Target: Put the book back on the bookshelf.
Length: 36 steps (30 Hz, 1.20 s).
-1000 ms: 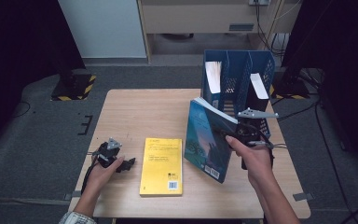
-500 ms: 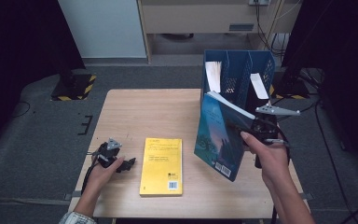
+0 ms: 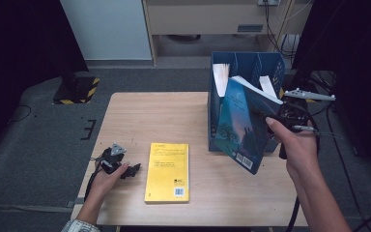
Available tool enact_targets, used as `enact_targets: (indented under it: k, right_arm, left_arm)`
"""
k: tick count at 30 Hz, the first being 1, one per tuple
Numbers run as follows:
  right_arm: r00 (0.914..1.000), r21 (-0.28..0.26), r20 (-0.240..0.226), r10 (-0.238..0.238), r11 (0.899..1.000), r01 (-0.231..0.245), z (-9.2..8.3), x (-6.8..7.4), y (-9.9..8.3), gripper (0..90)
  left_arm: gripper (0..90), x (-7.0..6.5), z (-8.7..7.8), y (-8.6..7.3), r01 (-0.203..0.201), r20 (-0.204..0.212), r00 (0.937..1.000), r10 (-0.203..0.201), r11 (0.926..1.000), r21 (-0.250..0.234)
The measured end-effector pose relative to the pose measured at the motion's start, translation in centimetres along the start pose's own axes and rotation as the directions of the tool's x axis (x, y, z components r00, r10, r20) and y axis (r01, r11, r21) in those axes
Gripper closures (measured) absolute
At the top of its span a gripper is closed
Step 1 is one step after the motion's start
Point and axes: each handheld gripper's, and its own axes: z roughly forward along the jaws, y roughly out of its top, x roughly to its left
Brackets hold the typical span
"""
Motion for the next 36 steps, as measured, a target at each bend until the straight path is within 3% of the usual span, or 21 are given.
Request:
enact_targets:
  k: [20, 36]
  right_arm:
    - [0.9932, -0.018, 0.113, 0.027, 1.000, -0.025, -1.0, -3.0, 1.9, 74.0]
    - [0.9723, -0.013, 0.234, 0.011, 1.000, -0.009, 2.7, -4.3, 3.1, 74.0]
  left_arm:
    - [0.0, 0.0, 0.0, 0.0, 0.001, -0.001, 1.0000, -0.001, 1.0000, -0.001]
    - [0.0, -0.1, 0.0, 0.0, 0.004, -0.003, 1.0000, -0.004, 1.0000, -0.004]
